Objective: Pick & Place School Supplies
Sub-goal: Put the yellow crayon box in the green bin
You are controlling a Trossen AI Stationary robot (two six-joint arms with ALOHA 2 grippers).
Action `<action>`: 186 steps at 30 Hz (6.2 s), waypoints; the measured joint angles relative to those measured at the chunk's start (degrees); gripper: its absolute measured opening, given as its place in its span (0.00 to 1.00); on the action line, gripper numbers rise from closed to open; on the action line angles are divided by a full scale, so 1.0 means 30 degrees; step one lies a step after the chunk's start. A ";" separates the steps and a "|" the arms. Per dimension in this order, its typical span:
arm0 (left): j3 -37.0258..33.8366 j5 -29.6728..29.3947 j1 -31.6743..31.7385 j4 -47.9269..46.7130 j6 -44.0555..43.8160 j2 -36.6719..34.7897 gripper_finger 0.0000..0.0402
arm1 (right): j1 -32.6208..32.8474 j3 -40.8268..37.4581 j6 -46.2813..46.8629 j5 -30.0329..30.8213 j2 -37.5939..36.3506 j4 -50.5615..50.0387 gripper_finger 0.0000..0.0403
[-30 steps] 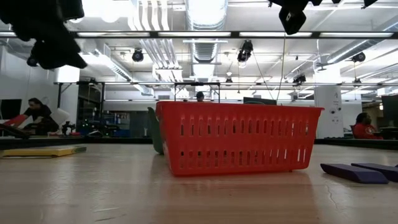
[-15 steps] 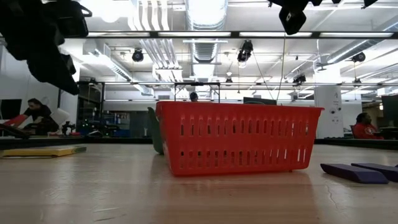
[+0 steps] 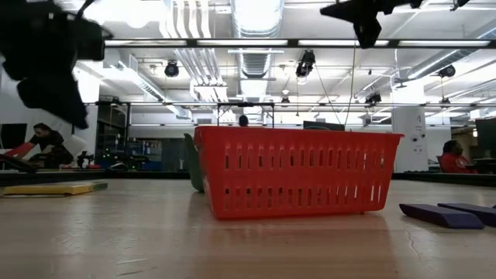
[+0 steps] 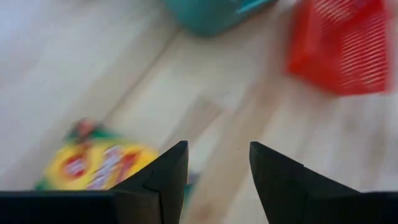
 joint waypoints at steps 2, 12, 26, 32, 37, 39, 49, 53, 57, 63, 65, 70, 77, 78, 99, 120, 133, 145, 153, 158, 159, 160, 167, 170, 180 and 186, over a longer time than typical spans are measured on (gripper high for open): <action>0.0000 0.0000 0.0005 -0.1650 -0.0520 0.0071 0.44 | 0.0007 0.0000 0.0534 0.1657 -0.0005 -0.0078 0.31; -0.0007 -0.0328 0.0712 -0.5072 -0.1666 0.1914 0.44 | 0.0007 0.0000 0.0410 0.3671 -0.0001 -0.0194 0.31; 0.0011 0.0055 0.1101 -0.2475 -0.0967 0.6947 0.44 | 0.0007 0.0000 0.0403 0.3684 0.0002 -0.0187 0.31; 0.0036 0.1482 0.1112 0.2564 0.2331 0.8874 0.44 | 0.0007 0.0002 0.0403 0.3677 -0.0005 -0.0296 0.31; 0.0051 0.3210 0.1105 0.6401 0.3139 1.0537 0.44 | 0.0007 0.0000 0.0441 0.3677 -0.0005 -0.0754 0.31; 0.0077 0.3885 0.1112 0.7564 0.3182 1.1233 0.44 | 0.0007 0.0007 0.0808 0.3670 -0.0005 -0.1020 0.31; 0.0069 0.5239 0.1105 1.0188 0.4018 1.2407 0.44 | 0.0444 0.0000 0.4691 0.1924 0.0205 -0.3191 0.31; 0.0018 0.5591 0.1101 1.0708 0.4351 1.2458 0.44 | 0.1209 0.0000 0.5009 0.1630 0.0727 -0.3138 0.31; -0.0044 0.5683 0.1090 1.1218 0.4765 1.2261 0.44 | 0.2197 0.0050 0.5037 0.1623 0.1588 -0.2676 0.31; -0.0055 0.5585 0.1068 1.2096 0.8029 1.0165 0.44 | 0.3439 0.0109 0.3774 0.1569 0.2757 -0.0344 0.31; -0.0179 0.5210 0.1060 1.1533 0.9867 0.9086 0.44 | 0.3530 0.0117 0.3754 0.1542 0.3007 -0.0037 0.31; -0.0051 0.3086 0.1068 1.1254 1.4756 0.6204 0.44 | 0.3562 0.0112 0.3893 0.1579 0.3414 -0.0098 0.31; -0.0226 0.1362 0.1090 1.0395 2.0315 0.5125 0.44 | 0.3555 0.0113 0.6346 0.0958 0.3797 0.0354 0.31; -0.0309 0.1428 0.1090 1.0333 2.0596 0.5325 0.44 | 0.3581 0.0117 0.6467 0.0465 0.3882 0.0473 0.31; -0.0261 0.7576 0.0372 1.6449 2.1881 1.2413 0.44 | 0.6530 0.0112 1.0437 -0.0347 0.9281 0.5166 0.31; 0.1196 0.9464 -0.0753 2.0166 2.1722 1.5036 0.44 | 0.7489 0.0117 0.9896 0.2238 1.0115 0.7499 0.31; 0.4671 0.9391 -0.0830 2.0683 2.0532 1.8476 0.44 | 0.7998 0.0117 0.9386 0.1997 1.0086 0.7361 0.31; 0.5304 0.9406 -0.1197 1.9572 2.0358 1.7701 0.44 | 0.8808 0.0117 0.8834 0.2171 1.0086 0.7462 0.31; 0.5311 0.9386 -0.1185 1.8414 2.0347 1.5271 0.44 | 0.8801 0.0117 0.8177 0.2218 1.0086 0.7720 0.31; 0.5340 0.9318 -0.1174 1.5937 1.7674 1.3642 0.44 | 0.8839 0.0117 0.8322 0.2213 1.0086 0.8375 0.31; 0.5340 0.9318 -0.1154 1.5327 1.6548 1.3344 0.44 | 0.8884 0.0149 0.8315 0.2216 1.0086 0.8618 0.31; 0.5340 0.9312 -0.1146 1.4659 1.5435 1.3023 0.44 | 0.8926 0.0249 0.8215 0.2229 1.0097 0.8793 0.31; 0.5319 0.9166 -0.1324 1.3199 1.0843 1.2218 0.44 | 1.0218 0.2418 0.3930 0.2414 1.1473 0.8804 0.31; 0.5326 0.8748 -0.1575 1.3493 1.0280 1.2192 0.44 | 1.1589 0.3522 0.1833 0.4614 1.2464 0.8838 0.31; 0.5333 0.7321 -0.2170 1.3794 0.8513 1.2189 0.44 | 1.4922 0.7656 0.1741 1.2772 1.8579 0.8838 0.31; 0.5333 0.6885 -0.2188 1.3772 0.6541 1.2189 0.44 | 1.4715 1.0307 0.4190 1.3751 2.2579 0.8796 0.31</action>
